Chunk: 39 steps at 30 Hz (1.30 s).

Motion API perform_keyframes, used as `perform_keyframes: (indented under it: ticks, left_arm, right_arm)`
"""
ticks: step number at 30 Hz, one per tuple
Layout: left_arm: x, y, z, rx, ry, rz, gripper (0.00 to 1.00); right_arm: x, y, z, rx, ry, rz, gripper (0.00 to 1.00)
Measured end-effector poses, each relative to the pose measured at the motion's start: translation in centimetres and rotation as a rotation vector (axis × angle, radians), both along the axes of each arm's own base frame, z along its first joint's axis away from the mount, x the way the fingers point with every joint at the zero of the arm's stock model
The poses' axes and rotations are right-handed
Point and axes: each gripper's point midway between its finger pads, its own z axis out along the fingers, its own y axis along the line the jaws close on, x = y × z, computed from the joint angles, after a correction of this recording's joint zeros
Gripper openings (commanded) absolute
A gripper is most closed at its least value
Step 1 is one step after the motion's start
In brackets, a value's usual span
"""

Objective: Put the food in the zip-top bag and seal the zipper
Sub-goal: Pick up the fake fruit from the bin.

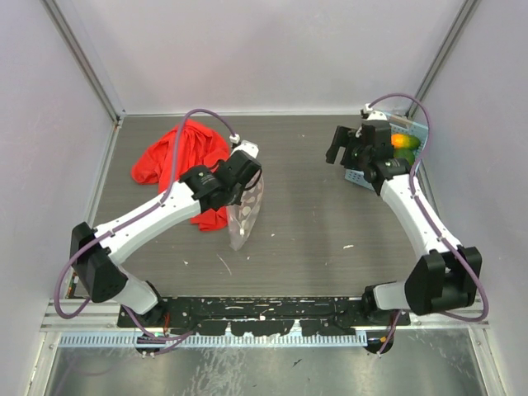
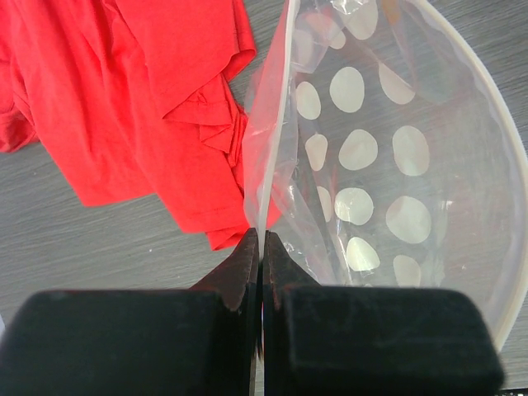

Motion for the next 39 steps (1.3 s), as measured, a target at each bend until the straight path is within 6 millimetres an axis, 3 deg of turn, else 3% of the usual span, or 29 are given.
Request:
perform_keyframes:
  ticks: [6,17,28,35,39]
  left_arm:
    - [-0.1,0.1,0.3,-0.007,-0.006,-0.004,0.0]
    - [-0.3,0.4,1.1,-0.011,-0.022,-0.017,0.0]
    - [-0.4,0.5,1.1,-0.01,-0.024,-0.019,0.0]
    - [-0.4,0.5,1.1,-0.009,-0.023,-0.019,0.0]
    - [-0.4,0.5,1.1,-0.009,-0.023,-0.019,0.0]
  right_arm:
    - [2.2,-5.4,-3.4,-0.025,0.098,-0.156,0.97]
    - [4.0,-11.2,-8.8,0.0,0.233,-0.312,1.0]
    - [5.9,-13.3,-12.9,0.049,0.294,-0.335,1.0]
    - [7.1,-12.9,-15.6,0.104,0.313,-0.277,1.0]
    - [7.5,-12.7,-16.2,0.115,0.309,-0.256,1.0]
